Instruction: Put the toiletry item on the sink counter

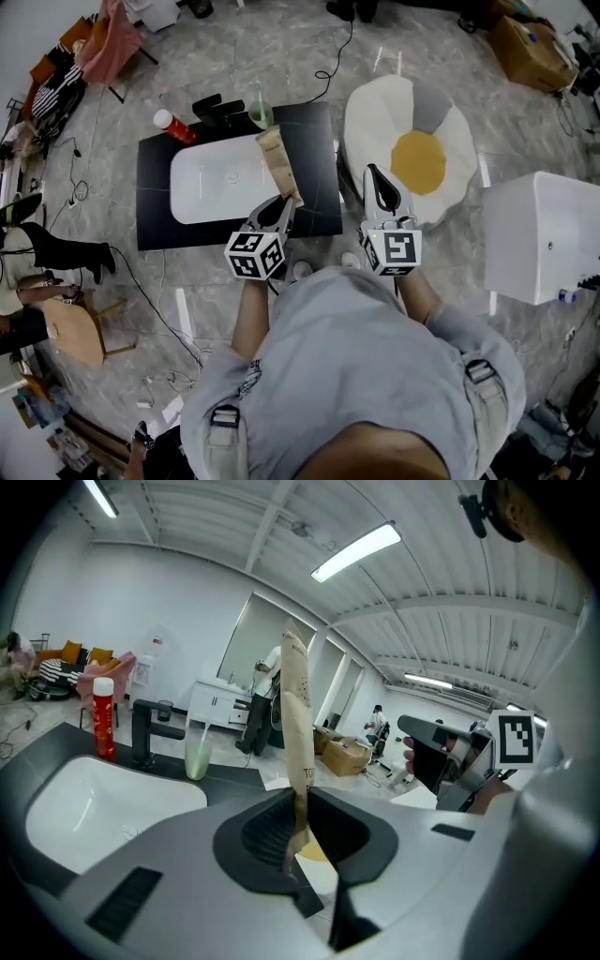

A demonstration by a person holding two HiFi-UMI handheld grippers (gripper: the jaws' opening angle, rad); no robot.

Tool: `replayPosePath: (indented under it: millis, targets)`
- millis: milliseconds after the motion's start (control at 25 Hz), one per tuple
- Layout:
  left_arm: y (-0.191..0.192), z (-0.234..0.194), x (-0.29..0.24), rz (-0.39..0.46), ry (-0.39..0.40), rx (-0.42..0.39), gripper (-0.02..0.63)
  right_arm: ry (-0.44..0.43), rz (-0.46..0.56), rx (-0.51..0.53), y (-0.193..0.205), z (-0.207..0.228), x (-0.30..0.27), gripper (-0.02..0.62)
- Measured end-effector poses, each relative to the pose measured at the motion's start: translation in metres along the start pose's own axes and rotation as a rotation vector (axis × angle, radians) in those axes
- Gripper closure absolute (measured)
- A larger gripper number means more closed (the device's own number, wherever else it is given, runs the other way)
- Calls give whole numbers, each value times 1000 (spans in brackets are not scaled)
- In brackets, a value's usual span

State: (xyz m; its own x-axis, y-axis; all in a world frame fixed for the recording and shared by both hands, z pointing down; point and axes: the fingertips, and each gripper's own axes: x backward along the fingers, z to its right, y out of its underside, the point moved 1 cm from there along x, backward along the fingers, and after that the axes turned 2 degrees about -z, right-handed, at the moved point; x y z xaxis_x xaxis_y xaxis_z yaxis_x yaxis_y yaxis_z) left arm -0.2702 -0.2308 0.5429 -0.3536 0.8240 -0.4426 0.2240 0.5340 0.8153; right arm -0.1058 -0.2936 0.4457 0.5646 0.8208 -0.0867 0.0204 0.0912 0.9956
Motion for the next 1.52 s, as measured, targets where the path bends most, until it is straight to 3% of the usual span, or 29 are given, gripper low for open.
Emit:
replayPosePath:
  millis: [320,880,1520]
  targets:
    - [19,-12,-22,-81,33,-6,563,49,-18,8,6,5,-3,591]
    - [65,-27,-53,-195,68,51,563,77,-20,17,8,14,0,591]
    - [100,-35,-86,-297,72,45,563,151,-34,1,9,29,15,591]
